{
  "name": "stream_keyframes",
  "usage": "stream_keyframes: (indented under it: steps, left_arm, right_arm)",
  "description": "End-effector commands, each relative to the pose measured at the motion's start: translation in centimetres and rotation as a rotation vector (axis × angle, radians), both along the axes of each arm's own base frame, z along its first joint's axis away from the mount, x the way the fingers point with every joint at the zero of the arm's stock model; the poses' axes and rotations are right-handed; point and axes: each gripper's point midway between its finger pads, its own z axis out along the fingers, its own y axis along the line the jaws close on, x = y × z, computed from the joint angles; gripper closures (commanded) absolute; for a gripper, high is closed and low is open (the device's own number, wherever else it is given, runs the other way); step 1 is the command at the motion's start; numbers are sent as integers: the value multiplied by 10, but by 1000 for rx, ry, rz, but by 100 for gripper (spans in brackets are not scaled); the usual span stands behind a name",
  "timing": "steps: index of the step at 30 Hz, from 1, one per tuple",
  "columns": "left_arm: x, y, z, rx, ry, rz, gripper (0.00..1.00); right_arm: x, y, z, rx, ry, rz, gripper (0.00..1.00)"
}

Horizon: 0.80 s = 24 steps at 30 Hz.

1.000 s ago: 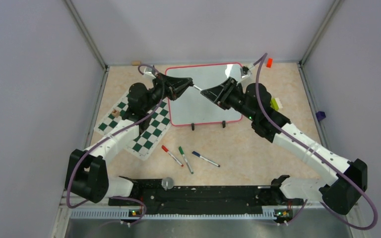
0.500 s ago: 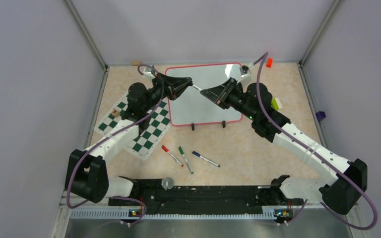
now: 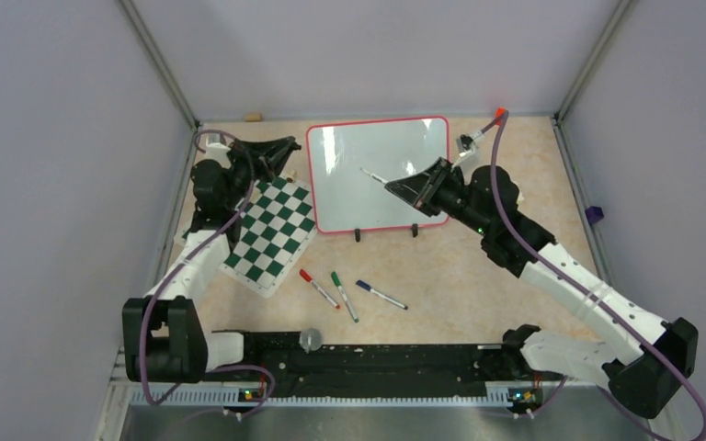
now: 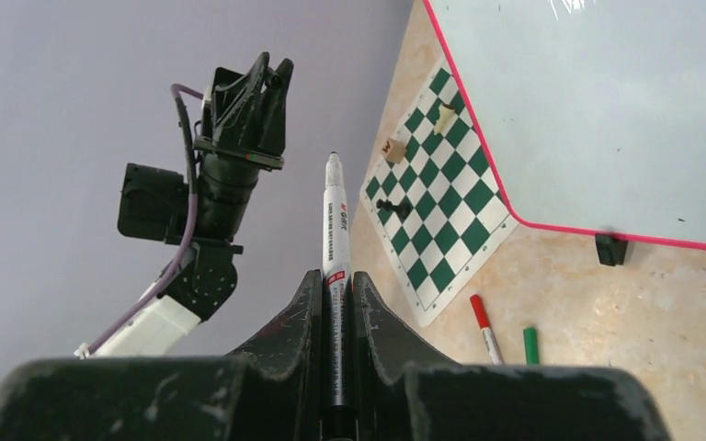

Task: Write a sentence on the whiteboard
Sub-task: Open the pen cap from the whiteboard marker, then place the pen cap at the center of the board.

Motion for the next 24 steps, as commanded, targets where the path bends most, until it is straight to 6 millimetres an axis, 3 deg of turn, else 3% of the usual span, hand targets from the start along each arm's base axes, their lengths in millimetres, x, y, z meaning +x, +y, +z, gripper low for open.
stream_keyframes:
  steps: [1,7,12,15,19,24]
  left_arm:
    - [-16,-2,22,98,-85,-21,100]
    - [-32,-27,-16,327,23,-131,100]
    - [-76,-83,-65,545,90,-327,100]
    - [-102,-112,-102,681,114,-451,100]
    - [-123,-133,-159,817,189,-595,100]
    - [-134,-155,-195,943,179,-717,98]
  right_arm:
    - [-6,-16,2,-45,-24,-25,100]
    - [8,-44,-11,-208,-19,-142,100]
    - [13,-77,-32,-409,37,-246,100]
    - [9,-100,-38,-503,49,-310,100]
    - [-3,-131,-39,-584,43,-385,100]
    - [-20,-150,-38,-596,32,-410,100]
